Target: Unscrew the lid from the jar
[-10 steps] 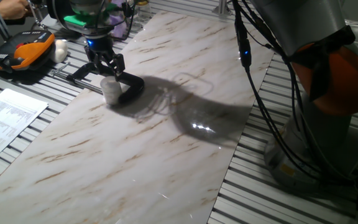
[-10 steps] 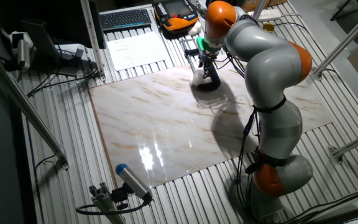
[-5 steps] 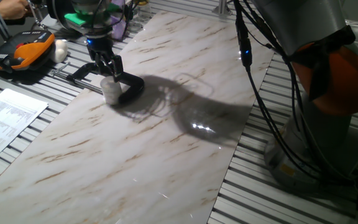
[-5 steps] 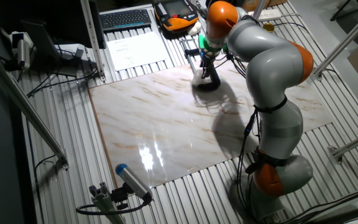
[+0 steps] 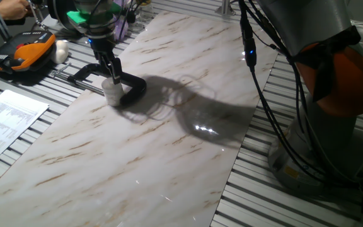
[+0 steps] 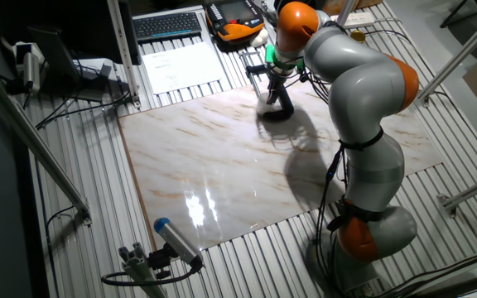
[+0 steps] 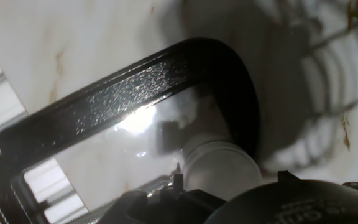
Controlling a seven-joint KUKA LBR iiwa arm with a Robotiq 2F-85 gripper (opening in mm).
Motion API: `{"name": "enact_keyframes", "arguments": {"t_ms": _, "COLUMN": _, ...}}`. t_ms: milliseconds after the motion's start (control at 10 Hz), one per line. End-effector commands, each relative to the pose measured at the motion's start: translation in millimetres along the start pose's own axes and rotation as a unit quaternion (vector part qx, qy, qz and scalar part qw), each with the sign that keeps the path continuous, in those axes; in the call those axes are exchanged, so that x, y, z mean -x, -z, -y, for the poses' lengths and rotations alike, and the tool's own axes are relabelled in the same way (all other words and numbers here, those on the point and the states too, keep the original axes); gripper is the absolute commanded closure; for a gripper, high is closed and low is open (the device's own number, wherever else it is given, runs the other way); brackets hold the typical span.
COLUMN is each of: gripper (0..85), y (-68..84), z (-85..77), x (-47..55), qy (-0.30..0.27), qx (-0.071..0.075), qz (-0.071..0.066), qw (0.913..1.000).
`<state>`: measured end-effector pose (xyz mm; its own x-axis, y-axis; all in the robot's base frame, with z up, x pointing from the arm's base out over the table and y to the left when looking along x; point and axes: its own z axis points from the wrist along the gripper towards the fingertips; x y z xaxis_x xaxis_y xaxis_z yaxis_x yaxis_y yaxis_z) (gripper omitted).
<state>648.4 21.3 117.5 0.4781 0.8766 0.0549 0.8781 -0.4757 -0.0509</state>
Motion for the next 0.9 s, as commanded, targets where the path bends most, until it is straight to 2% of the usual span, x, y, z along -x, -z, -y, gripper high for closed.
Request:
{"name": "enact_keyframes", "arguments": {"t_ms": 0, "gripper": 0.0, "y": 0.4, "z": 0.0, "x": 0.1, "qy": -0.077, "qx": -0.004, "qz": 0.003, "qw": 0.997}}
{"name": "enact_keyframes", "arguments": {"t_ms": 200, "gripper": 0.0, "y": -0.7, "z": -0.8, "x": -1.9, "qy": -0.07, "qx": -0.019, "qz": 0.012, "qw": 0.9973}}
{"name": "enact_keyframes", "arguments": {"t_ms": 600, "gripper": 0.0, "y": 1.2, "z": 1.3, "x": -2.3, "qy": -0.05, "qx": -0.018, "qz": 0.009, "qw": 0.9986}}
{"name": "enact_keyframes", "arguments": {"t_ms": 800, "gripper": 0.0, "y": 2.6, "z": 2.0, "x": -2.9, "qy": -0.033, "qx": -0.024, "qz": 0.01, "qw": 0.9991}}
